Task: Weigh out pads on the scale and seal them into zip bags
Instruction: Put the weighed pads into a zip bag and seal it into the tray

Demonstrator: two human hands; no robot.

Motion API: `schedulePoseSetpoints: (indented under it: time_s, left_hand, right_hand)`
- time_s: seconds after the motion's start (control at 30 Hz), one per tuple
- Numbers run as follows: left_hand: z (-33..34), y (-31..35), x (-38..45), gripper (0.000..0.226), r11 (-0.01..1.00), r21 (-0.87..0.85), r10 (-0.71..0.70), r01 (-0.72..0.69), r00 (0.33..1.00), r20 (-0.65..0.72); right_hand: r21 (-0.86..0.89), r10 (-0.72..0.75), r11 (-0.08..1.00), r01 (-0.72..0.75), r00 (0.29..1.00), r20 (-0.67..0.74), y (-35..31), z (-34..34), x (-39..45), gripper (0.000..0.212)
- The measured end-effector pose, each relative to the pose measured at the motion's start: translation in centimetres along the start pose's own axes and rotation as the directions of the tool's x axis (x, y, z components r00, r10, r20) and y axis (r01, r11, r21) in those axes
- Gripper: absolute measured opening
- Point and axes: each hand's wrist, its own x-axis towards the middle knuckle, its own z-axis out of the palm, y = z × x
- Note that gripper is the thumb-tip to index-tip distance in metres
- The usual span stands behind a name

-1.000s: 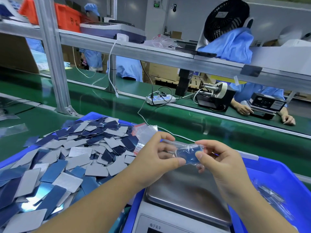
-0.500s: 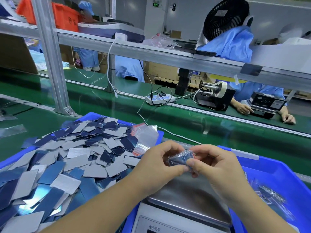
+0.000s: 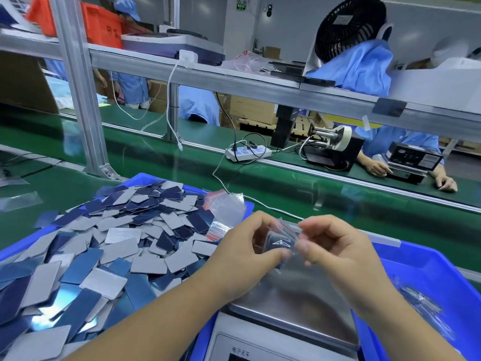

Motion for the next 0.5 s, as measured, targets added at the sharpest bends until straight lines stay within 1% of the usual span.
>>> schedulePoseSetpoints:
  time_s: [0.07,0.13,0.2,0.23,0.3,0.4,0.5]
  left_hand:
    - [-0.10,-0.17,0.05,0.029,0.999,0.028,-0.015,0.014,1.000,0.018]
    - [-0.15,-0.15,0.13,0.029,0.999,0.042,-0.032,0.030,0.999,0.037]
    - [-0.23,0.02,0.24,0.022,0.997,-0.060,-0.040,0.042,0.999,0.022]
    - [-0.30,0.13,0.30,0.015,0.994,-0.097,-0.042,0.043,0.999,0.007]
    - [-0.42,0.18,0.45,0.005,0.992,-0.116,-0.046,0.044,0.999,-0.019]
    - [-0.53,0.15,0.38,0.002,0.982,-0.168,-0.089,0.082,0.996,-0.032]
    - [-0.76,0.23,0.42,0.002,0.976,-0.187,-0.122,0.112,0.992,-0.042]
  right_hand:
    - [-0.151,-0.029,0.988,0.025,0.999,-0.019,0.25,0.03,0.02,0.032]
    - [-0.209,-0.038,0.978,0.025,0.998,-0.057,0.39,-0.12,0.16,0.038]
    - [-0.188,-0.041,0.982,0.029,0.997,-0.060,0.44,-0.44,0.23,0.036]
    - [-0.170,-0.040,0.985,0.030,0.998,-0.055,0.46,-0.54,0.21,0.034]
    - [-0.139,-0.032,0.990,0.025,0.998,-0.048,0.42,-0.55,0.17,0.028]
    - [-0.074,0.017,0.997,-0.019,0.999,-0.033,0.41,-0.55,0.24,0.026]
    - [-0.056,0.050,0.997,-0.051,0.999,-0.019,0.59,-0.86,0.37,0.034]
